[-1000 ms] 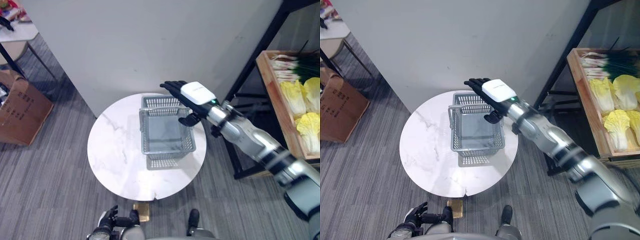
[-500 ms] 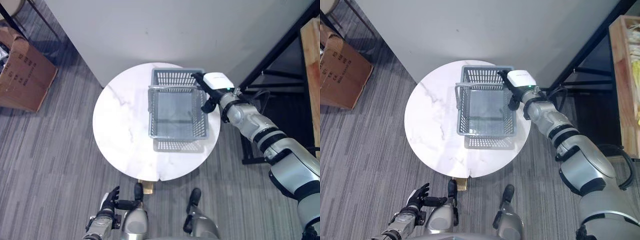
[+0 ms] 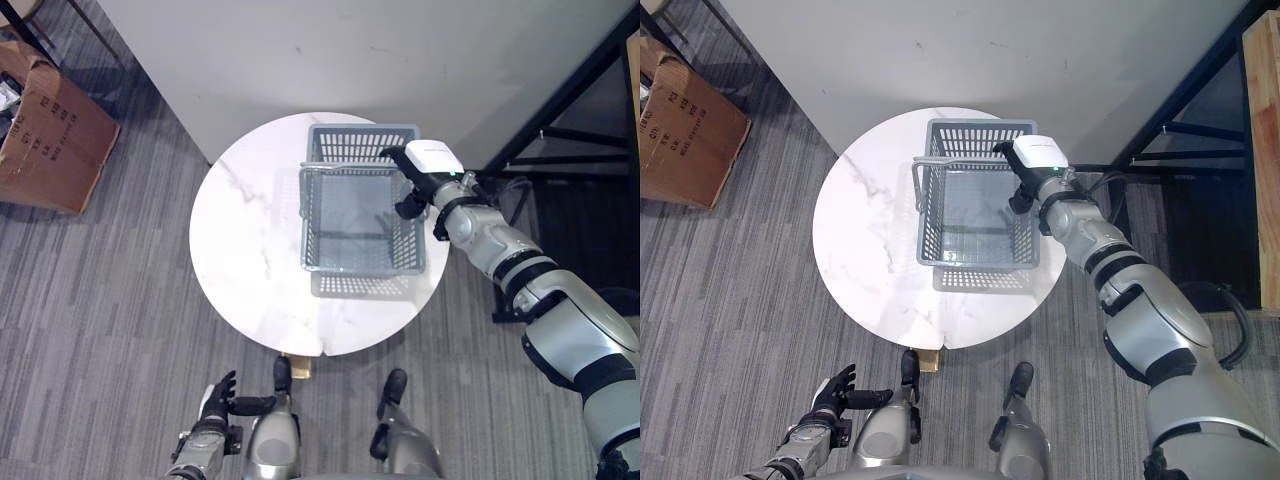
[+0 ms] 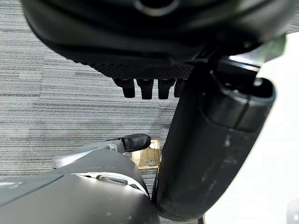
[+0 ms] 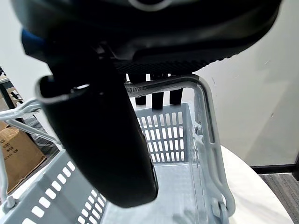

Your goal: Get the vegetables into the basket

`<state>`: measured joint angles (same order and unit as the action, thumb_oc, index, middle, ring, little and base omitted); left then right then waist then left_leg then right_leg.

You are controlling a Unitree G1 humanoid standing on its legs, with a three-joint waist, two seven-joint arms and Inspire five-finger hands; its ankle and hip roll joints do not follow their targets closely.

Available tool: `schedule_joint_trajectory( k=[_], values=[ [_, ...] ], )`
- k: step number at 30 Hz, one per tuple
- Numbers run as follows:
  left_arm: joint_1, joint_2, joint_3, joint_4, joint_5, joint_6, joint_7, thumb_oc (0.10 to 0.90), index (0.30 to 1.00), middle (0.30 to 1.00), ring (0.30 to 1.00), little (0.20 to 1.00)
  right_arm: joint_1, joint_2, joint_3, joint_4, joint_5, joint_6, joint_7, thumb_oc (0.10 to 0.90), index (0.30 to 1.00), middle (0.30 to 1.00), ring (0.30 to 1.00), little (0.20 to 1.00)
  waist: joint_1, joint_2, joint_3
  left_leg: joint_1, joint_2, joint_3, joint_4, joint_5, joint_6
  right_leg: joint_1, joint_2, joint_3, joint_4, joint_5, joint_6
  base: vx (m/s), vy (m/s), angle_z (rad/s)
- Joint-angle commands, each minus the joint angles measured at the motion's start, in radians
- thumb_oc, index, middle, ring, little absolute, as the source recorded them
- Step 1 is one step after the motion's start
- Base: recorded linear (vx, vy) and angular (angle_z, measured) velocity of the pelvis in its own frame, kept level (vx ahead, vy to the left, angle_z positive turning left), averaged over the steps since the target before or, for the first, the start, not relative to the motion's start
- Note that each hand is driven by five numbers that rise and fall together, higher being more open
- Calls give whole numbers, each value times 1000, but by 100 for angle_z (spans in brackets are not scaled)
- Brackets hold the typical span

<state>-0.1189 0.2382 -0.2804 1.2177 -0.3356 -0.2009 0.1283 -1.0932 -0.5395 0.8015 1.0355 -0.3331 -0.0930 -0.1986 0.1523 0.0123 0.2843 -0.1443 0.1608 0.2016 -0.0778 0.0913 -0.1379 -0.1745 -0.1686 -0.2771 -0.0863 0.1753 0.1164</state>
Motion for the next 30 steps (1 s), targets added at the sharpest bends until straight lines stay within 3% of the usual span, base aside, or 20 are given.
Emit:
schedule_joint_trajectory(
  k=[1,8,13,18,22,30],
  values=[
    [-22,26,-80,63,-7,-7,28,900,1000,1000,1000,1000,-183,30,43,77,54,-23,-31,400,300,300,300,300,26,-23,-25,-42,10,-14,-9,78,-29,34,-77,23,2,20,87,0,0,0],
    [-14,17,-89,62,11,-3,22,900,1000,1000,1000,1000,-135,36,35,138,61,-21,2,400,300,300,300,300,28,-13,-27,-32,2,-16,-9,72,-26,45,-84,18,0,18,89,-2,2,1],
    [-13,15,-87,66,34,6,22,900,1000,1000,1000,1000,-113,26,34,85,41,-25,-11,400,300,300,300,300,23,-13,-32,-21,-2,-12,-9,65,-22,52,-86,22,0,17,90,0,0,0],
    [-1,12,-64,45,61,22,5,900,1000,1000,1000,1000,-7,-114,-43,-364,60,-46,-29,400,300,300,300,300,-12,-23,-41,10,-1,1,-9,50,-18,65,-89,29,4,14,92,0,0,0],
    [19,14,-18,54,81,41,-7,900,1000,1000,1000,1000,105,-204,-120,-613,90,-79,-3,400,300,300,300,300,-35,-35,-52,37,1,16,-9,37,-15,81,-90,36,6,9,93,20,3,-5],
    [72,12,9,92,228,74,-80,900,1000,1000,1000,1000,335,-413,-244,-1049,189,-165,150,400,300,300,300,300,-99,-52,-100,106,14,58,-9,20,-18,117,-78,54,5,0,97,15,-4,-16]
  ],
)
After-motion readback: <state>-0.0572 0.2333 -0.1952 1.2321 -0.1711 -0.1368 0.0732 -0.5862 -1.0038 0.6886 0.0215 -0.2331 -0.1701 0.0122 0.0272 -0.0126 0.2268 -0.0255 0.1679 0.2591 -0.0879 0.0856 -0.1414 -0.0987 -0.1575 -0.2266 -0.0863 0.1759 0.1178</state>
